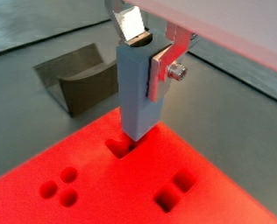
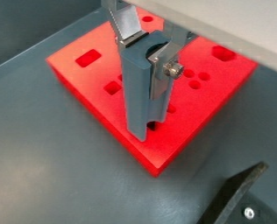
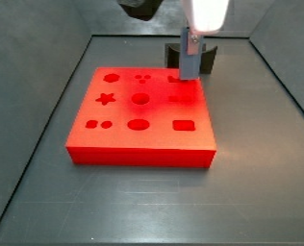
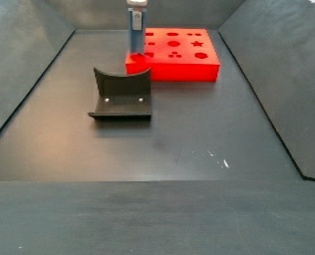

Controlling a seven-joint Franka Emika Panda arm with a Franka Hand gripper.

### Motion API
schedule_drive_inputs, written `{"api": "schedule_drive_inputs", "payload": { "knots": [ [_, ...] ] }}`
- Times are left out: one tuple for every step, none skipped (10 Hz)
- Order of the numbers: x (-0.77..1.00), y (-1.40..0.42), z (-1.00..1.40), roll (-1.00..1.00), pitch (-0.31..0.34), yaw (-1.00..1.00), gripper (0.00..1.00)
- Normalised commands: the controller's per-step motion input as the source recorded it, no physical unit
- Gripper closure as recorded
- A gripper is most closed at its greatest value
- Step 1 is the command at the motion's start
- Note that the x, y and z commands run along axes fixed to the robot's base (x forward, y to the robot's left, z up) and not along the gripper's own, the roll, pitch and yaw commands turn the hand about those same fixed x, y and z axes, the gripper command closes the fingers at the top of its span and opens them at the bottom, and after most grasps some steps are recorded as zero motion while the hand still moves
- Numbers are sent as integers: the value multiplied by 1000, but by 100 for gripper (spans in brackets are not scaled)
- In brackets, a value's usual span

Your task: Insert the arch object.

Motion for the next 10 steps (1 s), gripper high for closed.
{"api": "schedule_drive_inputs", "payload": {
  "knots": [
    [0, 0, -77, -13, 0, -17, 100],
    [-40, 0, -23, 0, 0, -9, 100],
    [-191, 0, 0, 0, 0, -123, 100],
    [-114, -6, 34, 0, 0, -140, 100],
    [-97, -49, 89, 39, 4, -211, 100],
    [-283, -9, 111, 107, 0, -289, 100],
    [-220, -29, 80, 46, 0, -291, 100],
    [-200, -23, 14, 43, 0, -277, 100],
    [-43, -103, 0, 0, 0, -246, 100],
    [254, -40, 0, 0, 19, -23, 100]
  ]
}}
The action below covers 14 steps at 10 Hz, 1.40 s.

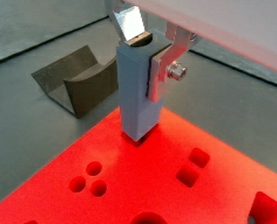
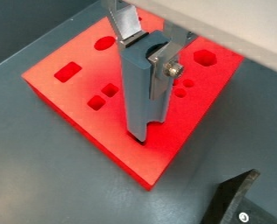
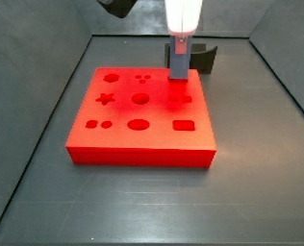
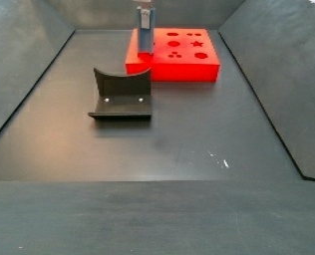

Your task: Insert the arch object.

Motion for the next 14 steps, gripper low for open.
{"api": "schedule_drive_inputs", "payload": {
  "knots": [
    [294, 0, -11, 29, 39, 26, 100],
    [26, 0, -43, 0, 0, 26, 100],
    [-149, 0, -20, 0, 0, 0, 100],
    [-249, 0, -14, 0, 0, -46, 100],
    [-237, 0, -9, 0, -3, -49, 100],
    [-14, 0, -51, 0, -16, 0, 100],
    [60, 0, -157, 0, -20, 0, 100],
    [123, 0, -200, 0, -13, 37, 100],
    [80, 0, -174, 0, -7, 31, 100],
    [-11, 0, -160, 0, -34, 0, 100],
    [0, 0, -134, 0, -27, 0, 100],
    [0, 0, -191, 0, -21, 0, 100],
    [0, 0, -269, 19, -29, 17, 100],
    [60, -14, -489, 17, -24, 34, 100]
  ]
}}
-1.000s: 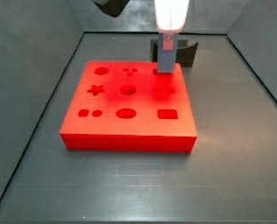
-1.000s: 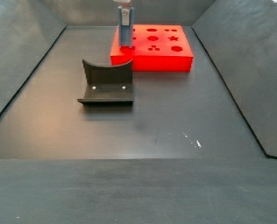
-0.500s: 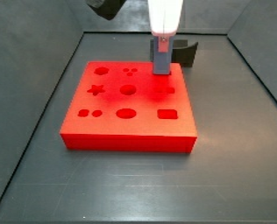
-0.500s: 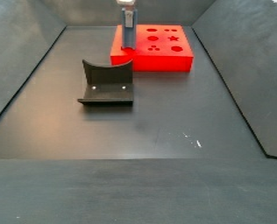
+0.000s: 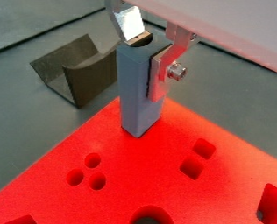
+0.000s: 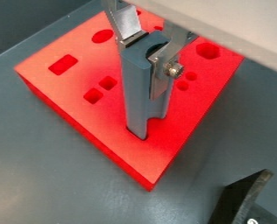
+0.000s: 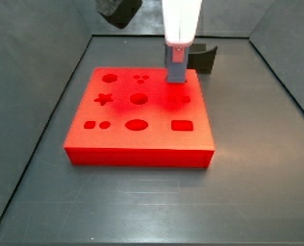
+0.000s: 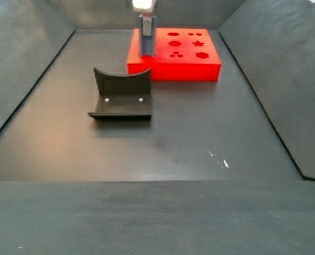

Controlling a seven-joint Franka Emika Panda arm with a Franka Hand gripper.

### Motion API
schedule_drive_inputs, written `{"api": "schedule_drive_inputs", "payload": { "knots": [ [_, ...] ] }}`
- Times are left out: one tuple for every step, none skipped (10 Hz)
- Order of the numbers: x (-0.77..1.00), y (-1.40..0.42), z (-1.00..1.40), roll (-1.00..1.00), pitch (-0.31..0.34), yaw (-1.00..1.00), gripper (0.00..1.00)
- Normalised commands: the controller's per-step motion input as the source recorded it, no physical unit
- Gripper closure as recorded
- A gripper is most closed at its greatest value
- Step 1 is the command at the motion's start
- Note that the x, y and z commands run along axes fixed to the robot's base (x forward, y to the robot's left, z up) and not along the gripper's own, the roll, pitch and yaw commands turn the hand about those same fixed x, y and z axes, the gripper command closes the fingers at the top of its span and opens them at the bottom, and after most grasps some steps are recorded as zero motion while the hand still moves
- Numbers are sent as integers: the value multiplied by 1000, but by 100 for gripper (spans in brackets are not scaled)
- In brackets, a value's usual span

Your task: Insert the arch object.

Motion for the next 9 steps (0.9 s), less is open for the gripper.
{"api": "schedule_drive_inputs", "payload": {
  "knots": [
    [246, 0, -634, 0, -4, 117, 100],
    [280, 0, -726, 0, 0, 163, 100],
    [149, 0, -834, 77, 0, 151, 100],
    [0, 0, -906, 113, -4, 126, 100],
    [-111, 0, -986, 147, -20, 149, 100],
    [-129, 0, -980, 163, -19, 134, 100],
    [-29, 0, -600, 151, 0, 0, 100],
    [0, 0, 0, 4, 0, 0, 100],
    [0, 0, 0, 0, 0, 0, 100]
  ]
}}
